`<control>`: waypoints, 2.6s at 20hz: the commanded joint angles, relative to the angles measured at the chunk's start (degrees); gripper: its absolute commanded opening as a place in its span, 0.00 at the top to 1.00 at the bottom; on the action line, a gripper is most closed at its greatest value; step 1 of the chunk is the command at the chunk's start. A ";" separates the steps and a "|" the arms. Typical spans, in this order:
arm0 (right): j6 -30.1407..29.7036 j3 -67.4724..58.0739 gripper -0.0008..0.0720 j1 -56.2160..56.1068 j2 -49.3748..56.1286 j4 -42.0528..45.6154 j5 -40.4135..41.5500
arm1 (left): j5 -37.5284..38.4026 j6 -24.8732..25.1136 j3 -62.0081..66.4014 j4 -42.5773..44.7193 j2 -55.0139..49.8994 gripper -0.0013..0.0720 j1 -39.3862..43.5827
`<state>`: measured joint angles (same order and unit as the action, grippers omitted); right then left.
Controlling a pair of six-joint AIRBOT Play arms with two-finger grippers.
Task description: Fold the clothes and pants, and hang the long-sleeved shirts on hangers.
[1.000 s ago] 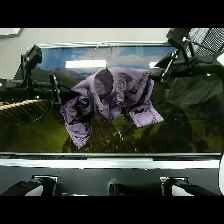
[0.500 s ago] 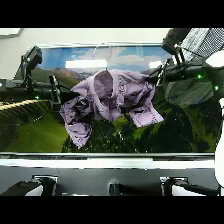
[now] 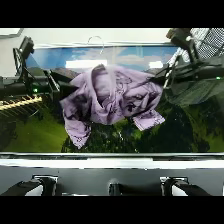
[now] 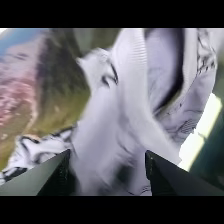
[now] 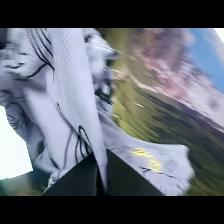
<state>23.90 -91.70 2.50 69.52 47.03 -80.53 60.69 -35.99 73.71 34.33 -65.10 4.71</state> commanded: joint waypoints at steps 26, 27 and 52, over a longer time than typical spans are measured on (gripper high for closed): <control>106.05 -2.84 0.95 2.95 -18.97 104.83 0.79 | -11.61 -32.22 0.02 0.11 1.53 0.23 -1.40; 106.62 -6.10 0.95 6.01 -16.74 103.14 2.05 | -11.06 -32.22 0.02 0.11 1.53 0.23 -1.40; 100.00 -24.04 0.95 20.11 -9.99 107.71 27.08 | -9.90 -32.20 0.02 0.17 0.94 0.24 -1.40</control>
<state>121.95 -115.59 22.57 59.51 149.45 -54.59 50.83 -68.18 73.71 34.48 -63.99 3.38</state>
